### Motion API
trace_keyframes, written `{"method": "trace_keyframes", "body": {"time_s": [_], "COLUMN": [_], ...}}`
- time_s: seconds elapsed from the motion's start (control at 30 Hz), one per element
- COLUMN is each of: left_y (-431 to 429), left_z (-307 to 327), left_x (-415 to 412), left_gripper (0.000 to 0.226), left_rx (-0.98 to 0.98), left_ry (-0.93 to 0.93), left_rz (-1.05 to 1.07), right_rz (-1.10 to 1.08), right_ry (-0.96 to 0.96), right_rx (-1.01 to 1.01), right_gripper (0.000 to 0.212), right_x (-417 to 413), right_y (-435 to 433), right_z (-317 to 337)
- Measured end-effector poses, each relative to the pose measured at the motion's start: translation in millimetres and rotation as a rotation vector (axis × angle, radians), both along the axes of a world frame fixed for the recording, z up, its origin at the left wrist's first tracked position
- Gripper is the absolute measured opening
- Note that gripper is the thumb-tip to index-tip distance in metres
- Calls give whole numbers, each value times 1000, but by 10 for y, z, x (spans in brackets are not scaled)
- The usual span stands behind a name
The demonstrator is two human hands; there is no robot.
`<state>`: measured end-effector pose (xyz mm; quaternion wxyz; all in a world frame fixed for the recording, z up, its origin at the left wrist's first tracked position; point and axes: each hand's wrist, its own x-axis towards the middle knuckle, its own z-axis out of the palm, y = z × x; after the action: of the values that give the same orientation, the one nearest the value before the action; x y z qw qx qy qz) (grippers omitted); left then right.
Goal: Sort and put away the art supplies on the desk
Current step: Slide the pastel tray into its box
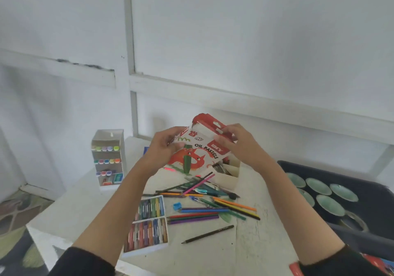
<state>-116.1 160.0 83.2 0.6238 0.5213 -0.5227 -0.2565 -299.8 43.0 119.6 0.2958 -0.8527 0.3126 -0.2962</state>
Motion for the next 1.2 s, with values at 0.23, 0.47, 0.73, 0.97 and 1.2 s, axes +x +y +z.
{"method": "trace_keyframes", "body": {"time_s": [0.23,0.47,0.73,0.97,1.2], "left_y": [128,198,260,455,1107], "left_z": [250,175,-90,-557,-1285], "left_x": [529,732,657,767,1437], "left_gripper": [42,53,108,118,116], "left_rx": [-70,-127,62,285,579], "left_ry": [-62,-63,-713,-704,-981], "left_rz": [111,202,248,324,214], "right_rz": [-98,16,-49,8,235], "right_ry": [-372,-422,-357,-202,271], "right_rx": [-277,-136,-297,-130,-40], "right_gripper": [14,8,15,18,44], "right_x": [613,850,1094,1326,1342], "right_y": [299,524,759,955,614], "right_z": [138,11,-201,-523,-1296]}}
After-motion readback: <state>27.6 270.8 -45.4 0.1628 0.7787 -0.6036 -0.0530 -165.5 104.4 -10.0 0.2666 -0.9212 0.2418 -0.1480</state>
